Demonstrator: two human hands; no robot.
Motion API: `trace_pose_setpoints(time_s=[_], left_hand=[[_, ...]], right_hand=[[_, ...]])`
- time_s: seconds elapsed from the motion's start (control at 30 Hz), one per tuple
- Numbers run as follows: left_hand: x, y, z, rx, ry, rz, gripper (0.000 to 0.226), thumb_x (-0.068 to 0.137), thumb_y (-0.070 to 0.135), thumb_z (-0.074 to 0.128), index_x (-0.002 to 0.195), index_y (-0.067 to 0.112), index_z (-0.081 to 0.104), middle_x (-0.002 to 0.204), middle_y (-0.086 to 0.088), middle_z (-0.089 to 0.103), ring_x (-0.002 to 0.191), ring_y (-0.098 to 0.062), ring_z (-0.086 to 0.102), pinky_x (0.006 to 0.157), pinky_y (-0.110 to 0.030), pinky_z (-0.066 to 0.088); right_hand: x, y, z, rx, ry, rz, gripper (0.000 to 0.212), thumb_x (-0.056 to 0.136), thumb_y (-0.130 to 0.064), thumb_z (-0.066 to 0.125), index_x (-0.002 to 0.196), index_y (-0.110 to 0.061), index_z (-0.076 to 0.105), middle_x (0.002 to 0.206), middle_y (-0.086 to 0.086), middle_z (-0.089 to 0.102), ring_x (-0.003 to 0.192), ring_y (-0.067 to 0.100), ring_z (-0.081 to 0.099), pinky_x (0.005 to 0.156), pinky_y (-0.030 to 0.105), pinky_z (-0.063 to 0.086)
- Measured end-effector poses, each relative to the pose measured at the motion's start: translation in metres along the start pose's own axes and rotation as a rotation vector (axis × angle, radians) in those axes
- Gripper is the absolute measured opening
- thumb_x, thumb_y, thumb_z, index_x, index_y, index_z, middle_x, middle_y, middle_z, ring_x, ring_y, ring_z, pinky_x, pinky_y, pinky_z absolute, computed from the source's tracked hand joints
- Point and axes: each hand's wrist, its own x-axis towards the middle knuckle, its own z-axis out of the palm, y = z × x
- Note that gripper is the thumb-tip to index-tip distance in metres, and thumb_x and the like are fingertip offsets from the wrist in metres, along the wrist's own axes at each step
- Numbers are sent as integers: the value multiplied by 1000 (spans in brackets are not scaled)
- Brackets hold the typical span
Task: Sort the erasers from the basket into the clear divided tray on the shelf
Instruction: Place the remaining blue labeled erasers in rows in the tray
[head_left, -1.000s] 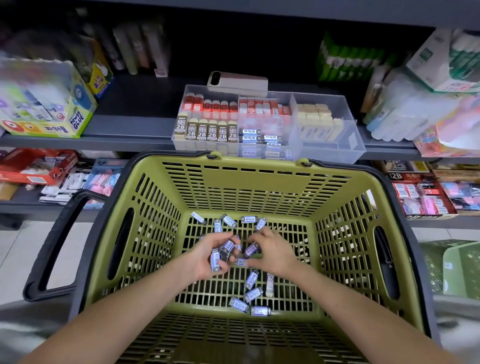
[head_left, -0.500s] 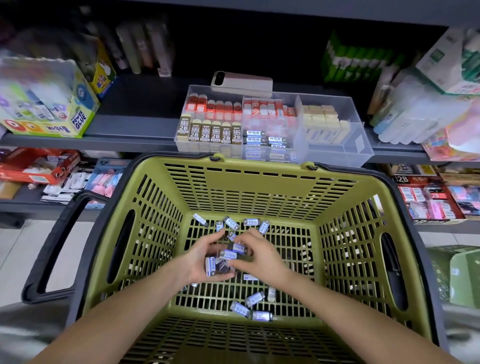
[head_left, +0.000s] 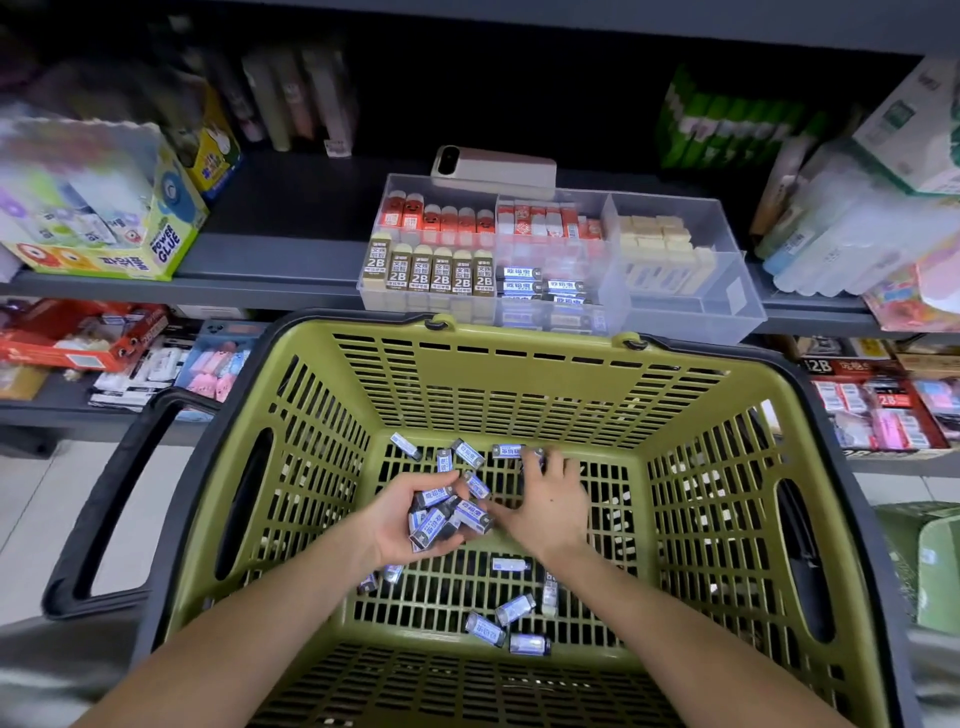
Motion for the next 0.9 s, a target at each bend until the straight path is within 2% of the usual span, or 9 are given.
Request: trace_pose_setpoints(time_s=[0.1, 0.23, 0.3, 0.37, 0.47, 0.53, 0.67, 0.8, 0.9], left_hand=[[-2, 5, -9, 5, 66, -9, 20, 73, 22, 73, 69, 2, 70, 85, -24, 68, 69, -33, 67, 44, -27, 53], [-2, 8, -12, 31, 172, -33, 29, 71, 10, 74, 92, 0, 57, 68, -16, 64, 53, -23, 60, 42, -24, 50], [0, 7, -12, 72, 205, -25, 31, 74, 5, 71, 101, -1, 56, 65, -15, 64, 50, -21, 58, 43, -24, 50], [1, 8, -13, 97, 231, -14, 28, 76, 4, 69, 101, 1, 57, 63, -14, 65, 49, -21, 58, 44, -25, 50], [1, 9, -10, 133, 232, 1, 34, 71, 8, 72, 102, 3, 60, 63, -12, 66, 48, -20, 58, 43, -25, 50], [0, 11, -7, 180, 207, 5, 45, 64, 16, 76, 106, 6, 62, 67, -11, 66, 49, -19, 57, 44, -25, 50], [-9, 19, 5, 280, 118, -8, 46, 65, 25, 78, 101, 7, 58, 63, -9, 67, 48, -17, 58, 42, -24, 49], [-23, 28, 24, 299, 73, 23, 23, 77, 17, 73, 93, 9, 58, 65, -10, 66, 47, -18, 59, 40, -23, 47], [-40, 37, 36, 258, 35, 92, 12, 81, 10, 66, 91, 9, 59, 66, -13, 65, 44, -19, 56, 38, -21, 46]], right_hand=[[2, -7, 3, -21, 124, -88, 73, 67, -76, 56, 111, -18, 57, 105, 8, 56, 95, 26, 53, 75, 34, 47], [1, -21, 12, 20, 4, -207, 57, 76, -67, 56, 112, -22, 53, 111, 4, 46, 96, 22, 49, 61, 28, 45], [1, -24, 14, 104, -10, -243, 45, 83, -54, 58, 112, -20, 56, 111, 4, 45, 98, 22, 50, 63, 29, 44], [3, -21, 13, 230, -35, -271, 34, 89, -37, 59, 116, -17, 60, 109, 3, 47, 99, 21, 53, 73, 30, 45], [3, -13, 6, 415, -81, -243, 35, 89, -30, 62, 120, -13, 62, 108, 2, 51, 95, 19, 56, 89, 28, 45], [-1, -12, -5, 502, -75, -243, 37, 86, -29, 66, 118, -11, 63, 105, 1, 51, 93, 16, 55, 92, 21, 42], [-7, -15, -41, 530, -84, -296, 39, 81, -30, 71, 115, -13, 66, 101, -2, 51, 83, 8, 49, 81, 10, 34], [-13, -11, -88, 542, -78, -275, 41, 76, -25, 76, 114, -14, 65, 100, 0, 54, 74, 1, 45, 71, 5, 35], [-22, -4, -124, 701, -54, -177, 54, 70, -14, 81, 119, -17, 58, 89, -3, 55, 67, 0, 46, 67, 9, 41]])
